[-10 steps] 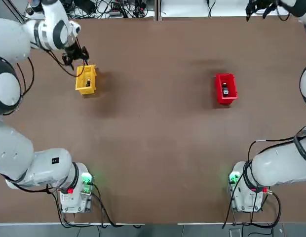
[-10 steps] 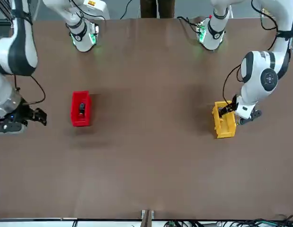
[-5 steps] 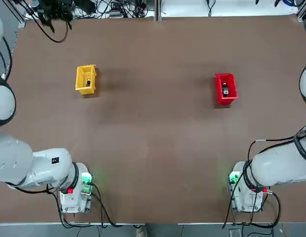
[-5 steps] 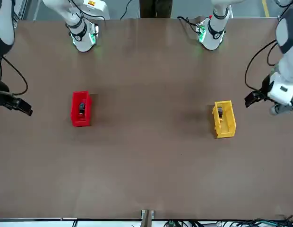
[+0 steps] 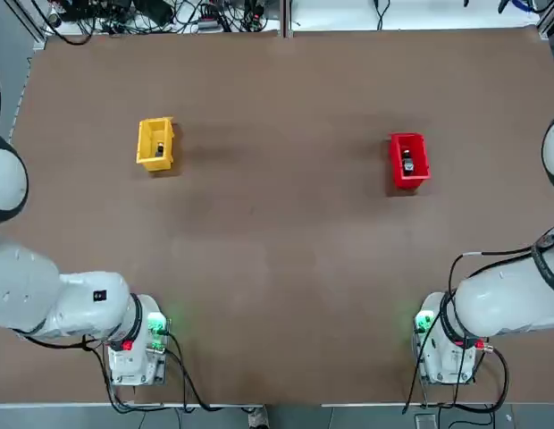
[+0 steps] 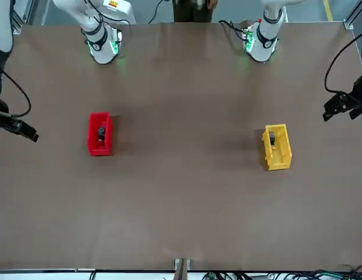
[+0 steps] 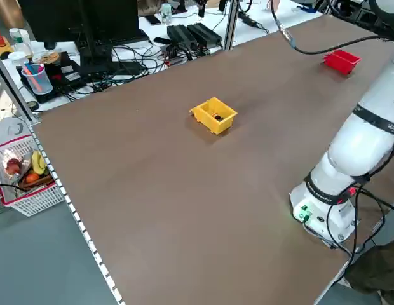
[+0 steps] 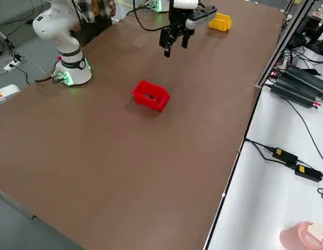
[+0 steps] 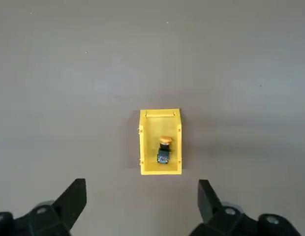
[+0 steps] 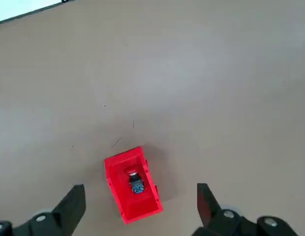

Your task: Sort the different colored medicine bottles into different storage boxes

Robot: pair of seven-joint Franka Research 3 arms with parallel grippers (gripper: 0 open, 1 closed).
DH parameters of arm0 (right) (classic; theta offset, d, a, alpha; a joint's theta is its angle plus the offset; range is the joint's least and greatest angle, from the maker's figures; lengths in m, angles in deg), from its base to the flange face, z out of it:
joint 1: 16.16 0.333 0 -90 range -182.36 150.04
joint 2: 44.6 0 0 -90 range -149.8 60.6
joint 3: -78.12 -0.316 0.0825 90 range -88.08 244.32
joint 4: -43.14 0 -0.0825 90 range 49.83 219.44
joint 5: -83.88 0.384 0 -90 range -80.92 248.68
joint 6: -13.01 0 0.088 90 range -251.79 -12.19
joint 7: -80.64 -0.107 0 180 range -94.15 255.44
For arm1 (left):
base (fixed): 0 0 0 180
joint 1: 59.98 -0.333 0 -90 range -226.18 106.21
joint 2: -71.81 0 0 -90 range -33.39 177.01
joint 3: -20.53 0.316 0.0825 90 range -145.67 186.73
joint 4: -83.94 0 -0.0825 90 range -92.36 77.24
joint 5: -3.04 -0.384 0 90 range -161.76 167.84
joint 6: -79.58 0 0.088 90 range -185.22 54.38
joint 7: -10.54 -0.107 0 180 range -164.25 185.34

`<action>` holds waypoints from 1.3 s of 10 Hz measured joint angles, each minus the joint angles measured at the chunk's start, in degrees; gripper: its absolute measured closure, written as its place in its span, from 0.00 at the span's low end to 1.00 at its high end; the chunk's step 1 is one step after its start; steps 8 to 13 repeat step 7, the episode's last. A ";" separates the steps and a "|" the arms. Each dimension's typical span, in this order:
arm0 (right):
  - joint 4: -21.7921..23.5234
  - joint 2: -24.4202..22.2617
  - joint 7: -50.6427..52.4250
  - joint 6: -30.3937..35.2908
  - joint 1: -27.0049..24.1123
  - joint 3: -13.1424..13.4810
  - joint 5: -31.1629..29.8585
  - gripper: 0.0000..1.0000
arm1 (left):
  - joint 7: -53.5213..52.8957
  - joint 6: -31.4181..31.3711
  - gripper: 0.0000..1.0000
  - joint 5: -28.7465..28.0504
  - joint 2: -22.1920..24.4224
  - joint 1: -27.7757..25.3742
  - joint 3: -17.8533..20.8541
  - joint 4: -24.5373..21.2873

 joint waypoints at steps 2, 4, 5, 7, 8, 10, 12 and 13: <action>0.54 -1.74 -0.02 1.27 0.01 -0.05 0.30 0.00 | 0.00 2.57 0.00 0.28 -0.01 3.38 2.06 2.15; 0.85 -3.56 -0.02 2.84 0.05 -0.13 0.37 0.00 | 0.00 3.62 0.00 0.95 -0.13 3.55 2.06 2.21; 1.13 -3.97 -0.02 2.88 0.07 -0.17 0.39 0.00 | 0.00 4.29 0.00 0.96 -0.13 3.54 2.07 2.22; 1.41 -4.00 -0.02 2.60 0.11 -0.21 0.40 0.00 | 0.01 4.55 0.00 1.04 -0.13 3.57 1.94 2.24; 1.41 -4.00 -0.02 2.60 0.11 -0.21 0.40 0.00 | 0.01 4.55 0.00 1.04 -0.13 3.57 1.94 2.24; 1.41 -4.00 -0.02 2.60 0.11 -0.21 0.40 0.00 | 0.01 4.55 0.00 1.04 -0.13 3.57 1.94 2.24; 1.41 -4.00 -0.02 2.60 0.11 -0.21 0.40 0.00 | 0.01 4.55 0.00 1.04 -0.13 3.57 1.94 2.24; 1.41 -4.00 -0.02 2.60 0.11 -0.21 0.40 0.00 | 0.01 4.55 0.00 1.04 -0.13 3.57 1.94 2.24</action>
